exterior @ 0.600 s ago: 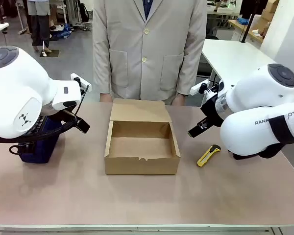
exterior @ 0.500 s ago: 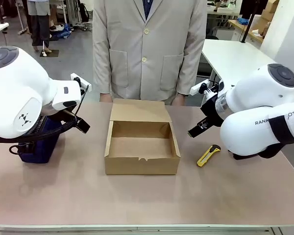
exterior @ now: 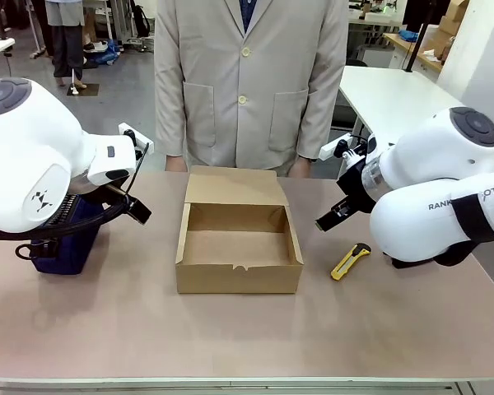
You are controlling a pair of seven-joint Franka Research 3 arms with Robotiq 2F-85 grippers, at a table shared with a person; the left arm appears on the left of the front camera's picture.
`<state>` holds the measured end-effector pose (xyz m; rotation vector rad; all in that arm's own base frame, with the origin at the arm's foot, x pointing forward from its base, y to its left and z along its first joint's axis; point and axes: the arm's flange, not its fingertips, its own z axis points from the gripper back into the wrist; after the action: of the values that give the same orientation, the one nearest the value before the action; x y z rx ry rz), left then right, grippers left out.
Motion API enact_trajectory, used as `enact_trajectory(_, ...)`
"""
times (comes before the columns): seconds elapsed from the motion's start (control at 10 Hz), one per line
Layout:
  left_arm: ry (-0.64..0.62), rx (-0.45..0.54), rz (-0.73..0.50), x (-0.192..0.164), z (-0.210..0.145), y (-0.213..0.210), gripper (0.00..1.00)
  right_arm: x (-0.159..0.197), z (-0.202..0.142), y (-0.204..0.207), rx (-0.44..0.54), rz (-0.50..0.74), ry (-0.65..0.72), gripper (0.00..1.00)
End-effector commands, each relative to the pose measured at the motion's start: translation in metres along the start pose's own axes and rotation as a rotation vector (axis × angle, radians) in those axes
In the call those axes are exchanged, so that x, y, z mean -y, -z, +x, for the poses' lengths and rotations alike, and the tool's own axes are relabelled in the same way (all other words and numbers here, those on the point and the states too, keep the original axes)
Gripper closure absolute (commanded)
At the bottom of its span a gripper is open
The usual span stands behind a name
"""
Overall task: Pack the item into the box.
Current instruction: Pick up the item indicated by the person and place it inside the Mailer Box.
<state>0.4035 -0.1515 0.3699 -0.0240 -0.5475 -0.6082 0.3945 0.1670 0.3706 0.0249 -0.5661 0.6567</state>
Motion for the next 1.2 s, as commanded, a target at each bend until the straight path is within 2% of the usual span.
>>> enact_trajectory(0.0,0.000,0.000,0.000,0.000,0.000,0.000,0.00,0.000,0.000,0.000,0.000,0.000,0.001,0.00)
enact_trajectory(0.2,0.000,0.000,0.000,0.000,0.000,0.000,0.00,0.000,0.000,0.000,0.000,0.000,0.000,0.00)
enact_trajectory(0.4,-0.022,0.147,0.023,-0.013,-0.017,-0.100,0.00,0.010,-0.016,-0.084,0.110,-0.020,0.058,0.00)
enact_trajectory(0.5,-0.074,0.206,0.007,-0.014,-0.040,-0.146,0.00,0.010,-0.035,-0.126,0.142,-0.035,0.077,0.00)
enact_trajectory(0.6,-0.112,0.228,0.029,-0.008,-0.051,-0.163,0.00,0.007,-0.046,-0.142,0.128,-0.041,0.125,0.00)
enact_trajectory(0.7,-0.051,0.147,0.029,-0.019,0.027,-0.083,0.00,0.020,0.020,-0.067,0.104,-0.039,0.044,0.00)
enact_trajectory(0.8,-0.051,0.147,0.029,-0.019,0.027,-0.083,0.00,0.028,0.023,-0.106,0.133,-0.048,0.072,0.00)
enact_trajectory(0.9,-0.081,0.211,0.033,-0.026,0.027,-0.144,0.00,0.031,0.029,-0.087,0.059,0.026,0.090,0.00)
enact_trajectory(1.0,-0.134,0.152,-0.147,-0.040,0.023,-0.144,0.00,0.053,0.022,-0.090,0.084,0.245,0.230,0.00)
enact_trajectory(1.1,-0.252,0.183,-0.338,-0.065,0.008,-0.155,0.00,0.081,0.005,-0.108,0.118,0.354,0.540,0.00)
